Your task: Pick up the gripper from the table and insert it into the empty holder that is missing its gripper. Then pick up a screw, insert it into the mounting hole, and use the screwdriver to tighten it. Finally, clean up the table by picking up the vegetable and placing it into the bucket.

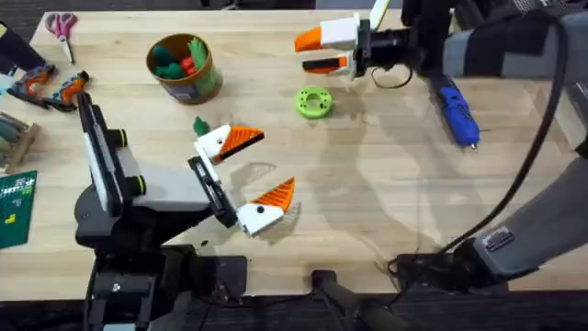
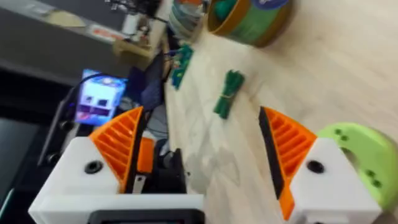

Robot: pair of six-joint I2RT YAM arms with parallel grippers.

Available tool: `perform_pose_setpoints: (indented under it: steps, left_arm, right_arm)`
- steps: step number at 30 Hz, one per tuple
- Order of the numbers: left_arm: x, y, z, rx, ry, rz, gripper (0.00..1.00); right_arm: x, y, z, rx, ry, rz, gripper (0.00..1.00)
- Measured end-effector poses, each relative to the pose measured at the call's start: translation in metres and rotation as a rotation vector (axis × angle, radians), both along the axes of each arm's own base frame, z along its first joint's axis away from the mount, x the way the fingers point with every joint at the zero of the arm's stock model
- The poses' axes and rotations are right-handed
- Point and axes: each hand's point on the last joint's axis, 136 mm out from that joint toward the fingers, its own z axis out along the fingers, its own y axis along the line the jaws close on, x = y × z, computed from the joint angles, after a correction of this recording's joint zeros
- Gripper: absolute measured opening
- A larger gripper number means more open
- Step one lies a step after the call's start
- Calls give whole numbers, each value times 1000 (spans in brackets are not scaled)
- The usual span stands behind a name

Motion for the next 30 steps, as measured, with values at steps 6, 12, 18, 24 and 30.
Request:
perform_pose_setpoints:
  steps: [6,12,18,24,30]
  left_arm:
    - [0,0,0,0,0,0,973]
    - [0,0,0,0,0,-1,972]
    - [0,0,0,0,0,-1,972]
    - [0,0,0,0,0,-2,972]
    - [0,0,0,0,0,-2,972]
  right_arm:
    - [3,-21,-21,-235,92,-52,992]
    - [-27,-49,-26,-563,71,-14,994]
    - [-65,-58,-10,-829,-65,33,993]
    - [-57,-50,-20,-983,-170,-29,994]
    - [-29,-38,-29,-1046,-293,-151,994]
